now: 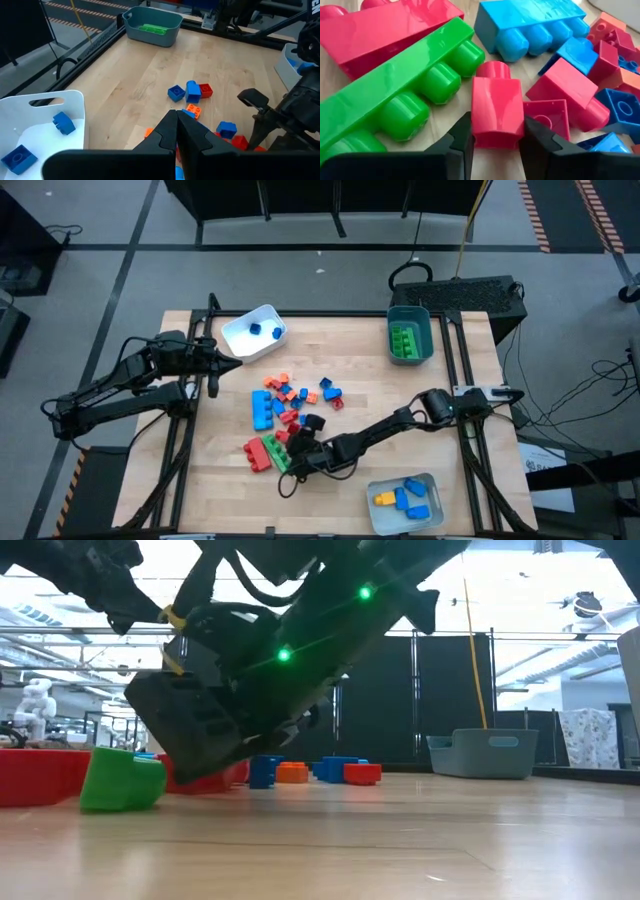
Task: Sort blocks by size
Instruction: Put the 1 stud red game piece into the gray bin
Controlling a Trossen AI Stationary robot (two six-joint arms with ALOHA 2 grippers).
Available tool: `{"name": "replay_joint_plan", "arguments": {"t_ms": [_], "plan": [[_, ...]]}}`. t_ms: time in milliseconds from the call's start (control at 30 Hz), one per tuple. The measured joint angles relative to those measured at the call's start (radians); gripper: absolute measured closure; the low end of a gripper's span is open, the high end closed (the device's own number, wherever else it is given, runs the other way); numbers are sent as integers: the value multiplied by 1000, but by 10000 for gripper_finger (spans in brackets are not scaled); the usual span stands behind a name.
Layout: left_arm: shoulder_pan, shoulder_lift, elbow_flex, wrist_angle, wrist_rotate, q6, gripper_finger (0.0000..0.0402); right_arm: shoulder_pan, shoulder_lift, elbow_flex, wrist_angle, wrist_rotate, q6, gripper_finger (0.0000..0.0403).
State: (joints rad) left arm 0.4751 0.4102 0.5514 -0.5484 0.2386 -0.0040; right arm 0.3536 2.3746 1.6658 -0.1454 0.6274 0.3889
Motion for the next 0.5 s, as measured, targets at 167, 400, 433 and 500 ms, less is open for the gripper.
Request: {"name": "replay_joint_plan", "arguments": {"t_ms": [167,400,433,500], "plan": [[0,0,0,0,0,0,391,27,4,119,-175,-14,-66,305],[0,0,0,0,0,-2,391,74,-16,340,-593,123,-103,306],[0,0,0,0,0,-10,391,79,-16,357,-626,134,-103,306],[0,0,0,2,2,-16,391,88,-24,378,-694,160,-105,306]]}}
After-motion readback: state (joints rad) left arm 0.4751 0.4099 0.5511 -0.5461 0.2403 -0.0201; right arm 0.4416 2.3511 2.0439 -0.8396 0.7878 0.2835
